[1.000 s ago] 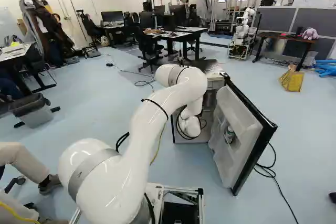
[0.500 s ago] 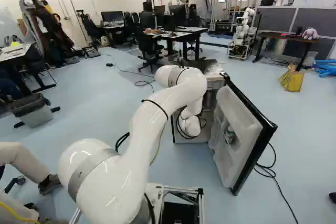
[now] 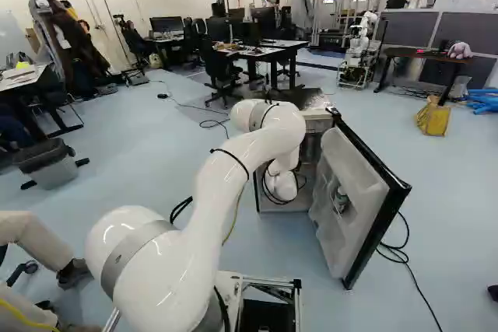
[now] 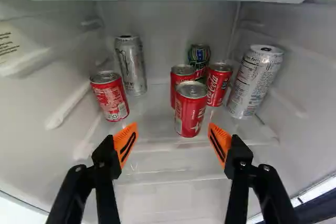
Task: Grab a drink from the fridge
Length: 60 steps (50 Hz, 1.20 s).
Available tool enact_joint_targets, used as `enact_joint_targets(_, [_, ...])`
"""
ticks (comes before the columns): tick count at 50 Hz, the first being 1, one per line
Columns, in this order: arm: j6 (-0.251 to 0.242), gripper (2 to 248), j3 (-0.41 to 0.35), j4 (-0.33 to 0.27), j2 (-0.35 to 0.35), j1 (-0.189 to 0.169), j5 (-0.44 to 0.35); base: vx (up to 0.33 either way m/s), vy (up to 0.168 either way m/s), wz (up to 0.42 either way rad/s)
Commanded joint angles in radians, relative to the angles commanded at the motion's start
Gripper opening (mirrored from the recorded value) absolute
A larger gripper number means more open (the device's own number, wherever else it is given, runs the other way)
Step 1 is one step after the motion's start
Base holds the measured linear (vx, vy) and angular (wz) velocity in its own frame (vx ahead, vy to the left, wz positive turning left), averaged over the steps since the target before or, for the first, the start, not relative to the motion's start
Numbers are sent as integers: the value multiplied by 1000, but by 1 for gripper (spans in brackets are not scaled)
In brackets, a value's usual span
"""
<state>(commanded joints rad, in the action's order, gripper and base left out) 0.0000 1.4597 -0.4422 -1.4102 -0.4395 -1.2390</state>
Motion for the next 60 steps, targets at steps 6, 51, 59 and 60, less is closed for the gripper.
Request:
enact_joint_targets(6, [0,191,16,8,-8,2,6,0,0,0])
enact_joint_targets(51, [0,191,154,69,-83,21,36,0,0,0])
enact_joint_targets(59, [0,191,183,75,-99,24,36,0,0,0])
enact_joint_targets(60, [0,191,187,75,-101,25,36,0,0,0])
